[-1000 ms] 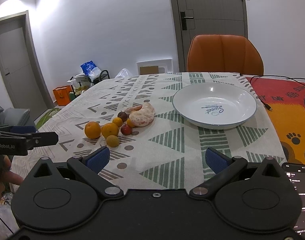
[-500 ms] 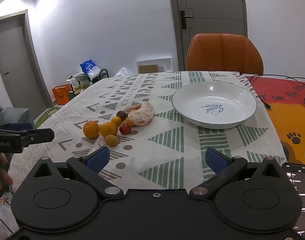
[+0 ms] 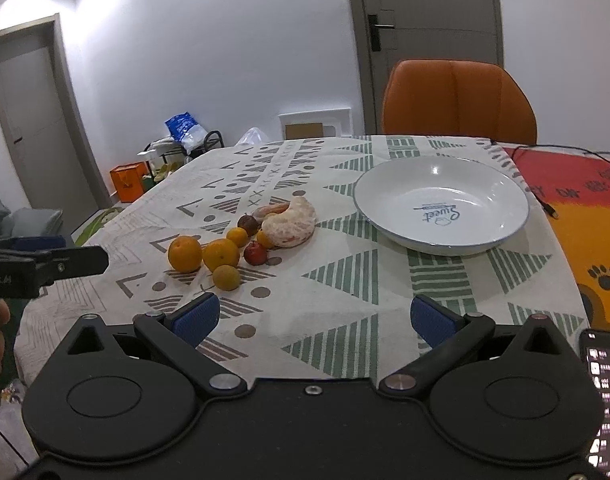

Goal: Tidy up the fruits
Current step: 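Grasp the large orange with the left tool while the right tool grasps a small brown-yellow fruit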

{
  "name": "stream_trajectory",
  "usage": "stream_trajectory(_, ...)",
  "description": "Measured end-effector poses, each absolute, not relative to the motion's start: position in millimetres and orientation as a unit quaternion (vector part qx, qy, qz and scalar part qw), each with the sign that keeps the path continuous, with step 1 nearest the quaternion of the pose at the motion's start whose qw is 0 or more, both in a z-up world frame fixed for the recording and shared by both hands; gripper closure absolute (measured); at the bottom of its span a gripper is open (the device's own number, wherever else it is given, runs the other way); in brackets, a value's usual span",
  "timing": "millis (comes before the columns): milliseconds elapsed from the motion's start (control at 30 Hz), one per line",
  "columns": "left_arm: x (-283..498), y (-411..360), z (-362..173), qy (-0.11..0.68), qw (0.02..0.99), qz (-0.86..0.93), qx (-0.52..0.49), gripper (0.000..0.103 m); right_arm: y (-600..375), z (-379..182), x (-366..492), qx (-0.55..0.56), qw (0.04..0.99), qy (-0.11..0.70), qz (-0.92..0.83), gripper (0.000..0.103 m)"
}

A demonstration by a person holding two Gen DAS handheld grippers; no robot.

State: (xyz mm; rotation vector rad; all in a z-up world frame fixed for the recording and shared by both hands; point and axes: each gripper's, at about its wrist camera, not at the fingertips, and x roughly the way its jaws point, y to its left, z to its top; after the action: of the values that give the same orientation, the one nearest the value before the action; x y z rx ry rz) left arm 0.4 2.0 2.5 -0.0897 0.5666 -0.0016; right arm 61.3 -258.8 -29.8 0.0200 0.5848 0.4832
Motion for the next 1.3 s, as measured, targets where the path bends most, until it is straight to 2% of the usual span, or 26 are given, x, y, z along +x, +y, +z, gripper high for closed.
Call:
stream_trajectory(600,25.8,27.3,-17.3,0.282,0.955,0.006,-0.089,0.003,-240.1,-42.5,86.7,0.016,0.916,0.288,0.278,0.0)
stream_trajectory(900,40.4,31.4,-27.0,0.286,0.953,0.006,-0.094,0.01,-233.4,-50.2,100.4,0.034,0.906,0.297,0.3,0.0)
stream_trajectory(1133,53.4,32.0,-36.8,0.295,0.951,0.003,-0.095,0.02,-225.1,-58.9,109.6,0.044,0.892,0.312,0.325,0.021)
stream_trajectory(1300,62.0,34.0,-44.1,0.304,0.947,0.003,-0.1,0.025,-220.1,-64.1,116.5,0.045,0.887,0.32,0.331,0.024)
